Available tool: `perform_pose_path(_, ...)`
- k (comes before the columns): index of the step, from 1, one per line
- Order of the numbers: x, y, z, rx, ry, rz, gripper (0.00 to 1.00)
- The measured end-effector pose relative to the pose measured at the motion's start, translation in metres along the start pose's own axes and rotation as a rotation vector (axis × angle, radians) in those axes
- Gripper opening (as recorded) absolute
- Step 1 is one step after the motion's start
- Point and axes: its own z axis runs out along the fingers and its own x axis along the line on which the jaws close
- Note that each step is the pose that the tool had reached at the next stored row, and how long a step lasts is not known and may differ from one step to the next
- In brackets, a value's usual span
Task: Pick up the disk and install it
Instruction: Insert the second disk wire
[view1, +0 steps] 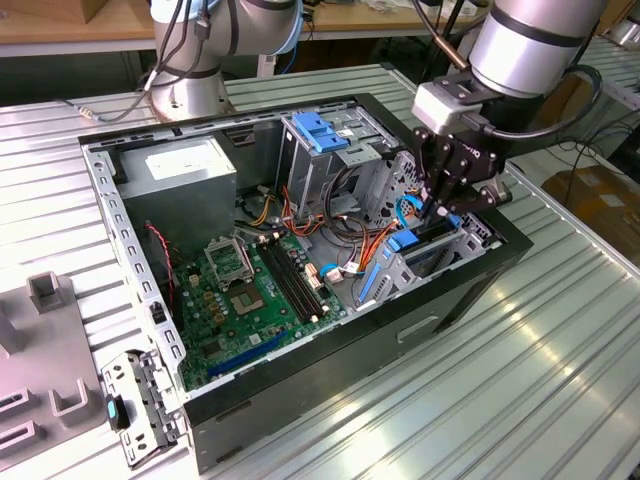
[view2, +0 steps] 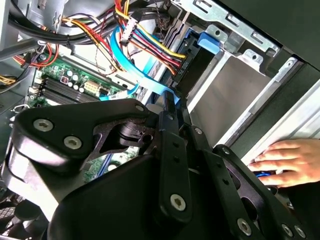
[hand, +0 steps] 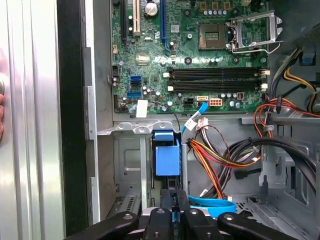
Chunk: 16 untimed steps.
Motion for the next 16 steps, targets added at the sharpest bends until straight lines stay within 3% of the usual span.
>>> perform_pose_path(2, 0.0003, 0.0002, 0.0013, 0.0036, -0.0024, 0.000, 0.16)
perform_pose_path(5, 0.0008, 0.0010, 0.0029, 0.0084, -0.0132, 0.000, 0.16)
perform_pose_path(6, 0.0013, 0.0014, 0.0032, 0.0094, -0.0183, 0.000, 0.16)
perform_pose_path(11, 0.0058, 0.0039, 0.0054, 0.0159, -0.0562, -0.008, 0.16)
perform_pose_path(13, 0.0066, 0.0040, 0.0064, 0.0187, -0.0609, -0.008, 0.16)
perform_pose_path(16, 0.0067, 0.0040, 0.0069, 0.0195, -0.0625, -0.009, 0.16)
